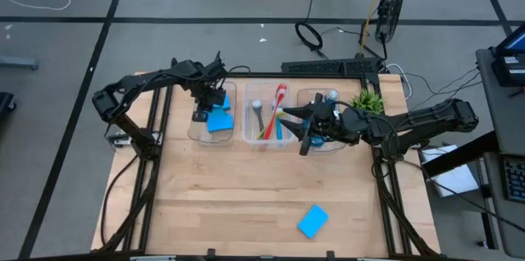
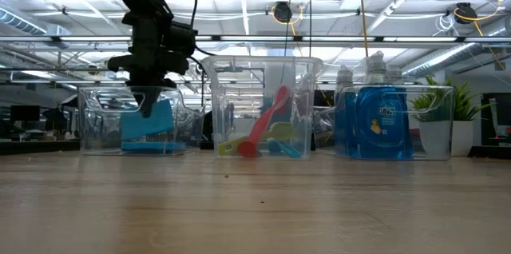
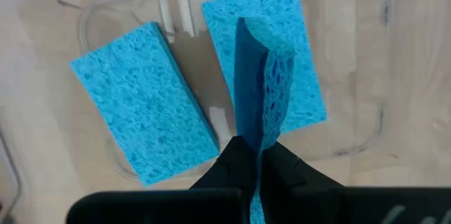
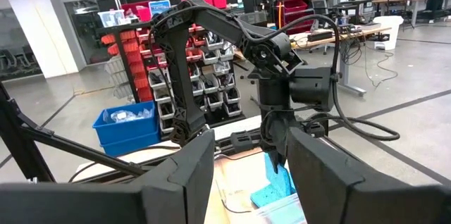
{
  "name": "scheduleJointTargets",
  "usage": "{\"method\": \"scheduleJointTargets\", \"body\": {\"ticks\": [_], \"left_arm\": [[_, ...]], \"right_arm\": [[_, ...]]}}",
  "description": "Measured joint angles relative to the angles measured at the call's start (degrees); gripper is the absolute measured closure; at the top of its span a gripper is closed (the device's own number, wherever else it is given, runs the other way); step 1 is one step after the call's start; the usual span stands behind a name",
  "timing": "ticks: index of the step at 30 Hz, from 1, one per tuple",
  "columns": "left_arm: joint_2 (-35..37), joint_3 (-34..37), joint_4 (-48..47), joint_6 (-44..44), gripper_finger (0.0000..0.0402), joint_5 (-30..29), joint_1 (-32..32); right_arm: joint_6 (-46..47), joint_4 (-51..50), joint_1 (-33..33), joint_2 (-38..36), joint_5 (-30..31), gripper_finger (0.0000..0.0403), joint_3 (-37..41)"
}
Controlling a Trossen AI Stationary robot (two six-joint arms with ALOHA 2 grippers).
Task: Pick & Place Kitchen Sink Supplies
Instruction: Put the blue sponge into the left transparent bin
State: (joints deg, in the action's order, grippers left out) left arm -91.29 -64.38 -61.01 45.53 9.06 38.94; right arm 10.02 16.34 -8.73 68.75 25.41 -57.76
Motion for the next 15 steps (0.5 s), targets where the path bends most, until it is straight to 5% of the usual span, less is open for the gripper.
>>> {"method": "scheduleJointTargets", "body": {"ticks": [15], "left_arm": [[0.0, 0.0, 2.2, 2.9, 0.0395, 4.6, 1.1]], "right_arm": [[0.0, 0.0, 0.0, 0.0, 0.0, 0.0242, 0.0]]}}
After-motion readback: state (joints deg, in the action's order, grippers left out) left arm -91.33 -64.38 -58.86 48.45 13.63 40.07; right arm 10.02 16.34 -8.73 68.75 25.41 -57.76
